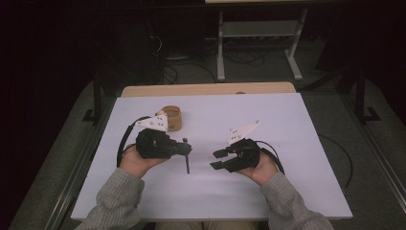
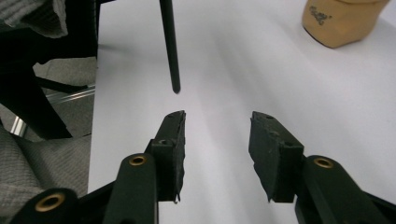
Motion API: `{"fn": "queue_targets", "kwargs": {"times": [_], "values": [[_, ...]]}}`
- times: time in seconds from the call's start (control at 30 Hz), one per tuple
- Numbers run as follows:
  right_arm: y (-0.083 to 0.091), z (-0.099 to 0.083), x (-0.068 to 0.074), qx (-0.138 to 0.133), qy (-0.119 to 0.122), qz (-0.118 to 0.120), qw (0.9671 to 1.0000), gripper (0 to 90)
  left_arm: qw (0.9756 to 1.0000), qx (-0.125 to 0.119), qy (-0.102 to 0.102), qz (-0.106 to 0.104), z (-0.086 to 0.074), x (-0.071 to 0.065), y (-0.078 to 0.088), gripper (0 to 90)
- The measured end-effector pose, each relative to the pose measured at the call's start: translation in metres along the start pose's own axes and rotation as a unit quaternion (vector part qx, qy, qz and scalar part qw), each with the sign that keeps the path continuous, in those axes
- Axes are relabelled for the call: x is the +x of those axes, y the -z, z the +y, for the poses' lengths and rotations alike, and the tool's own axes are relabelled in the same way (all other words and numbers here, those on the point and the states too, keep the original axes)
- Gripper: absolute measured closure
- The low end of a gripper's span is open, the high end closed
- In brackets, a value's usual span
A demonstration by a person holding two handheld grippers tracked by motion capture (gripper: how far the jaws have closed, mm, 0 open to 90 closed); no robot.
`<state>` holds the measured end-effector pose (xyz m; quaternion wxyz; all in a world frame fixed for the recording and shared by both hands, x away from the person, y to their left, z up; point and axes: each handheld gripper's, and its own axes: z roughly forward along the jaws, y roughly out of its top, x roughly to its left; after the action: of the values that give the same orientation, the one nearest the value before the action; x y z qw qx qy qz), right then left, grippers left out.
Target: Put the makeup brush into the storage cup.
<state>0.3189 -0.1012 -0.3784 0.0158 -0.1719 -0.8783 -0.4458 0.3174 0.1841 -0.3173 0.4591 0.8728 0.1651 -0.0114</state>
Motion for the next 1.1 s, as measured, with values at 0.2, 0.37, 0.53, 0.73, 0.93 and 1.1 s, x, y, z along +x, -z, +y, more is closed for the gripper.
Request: {"fn": "queue_targets", "kwargs": {"times": [0.2,0.37,0.53,0.73,0.93,1.1], "values": [[0.007,-0.006,-0.003,-0.001,-0.006,-0.013,0.9999,49.9,1.0,0.002,0.001,0.004,0.001,0.003,0.003,83.8],[0.016,-0.015,-0.008,-0.007,-0.017,-0.026,0.9995,46.2,1.0,0.002,0.002,0.008,0.002,0.005,0.005,83.9],[0.023,-0.024,-0.011,-0.013,-0.026,-0.037,0.9989,44.4,0.9999,-0.001,0.004,0.01,0.001,0.006,0.007,83.8],[0.033,-0.043,-0.013,-0.013,-0.041,-0.062,0.9971,39.4,0.9999,0.0,0.008,0.012,0.0,0.009,0.01,83.8],[0.04,-0.059,-0.015,-0.007,-0.056,-0.077,0.9954,37.9,0.9999,0.001,0.011,0.012,0.0,0.012,0.012,83.8],[0.045,-0.065,-0.016,-0.006,-0.064,-0.089,0.9939,36.0,0.9998,0.0,0.014,0.015,0.001,0.014,0.011,83.8]]}}
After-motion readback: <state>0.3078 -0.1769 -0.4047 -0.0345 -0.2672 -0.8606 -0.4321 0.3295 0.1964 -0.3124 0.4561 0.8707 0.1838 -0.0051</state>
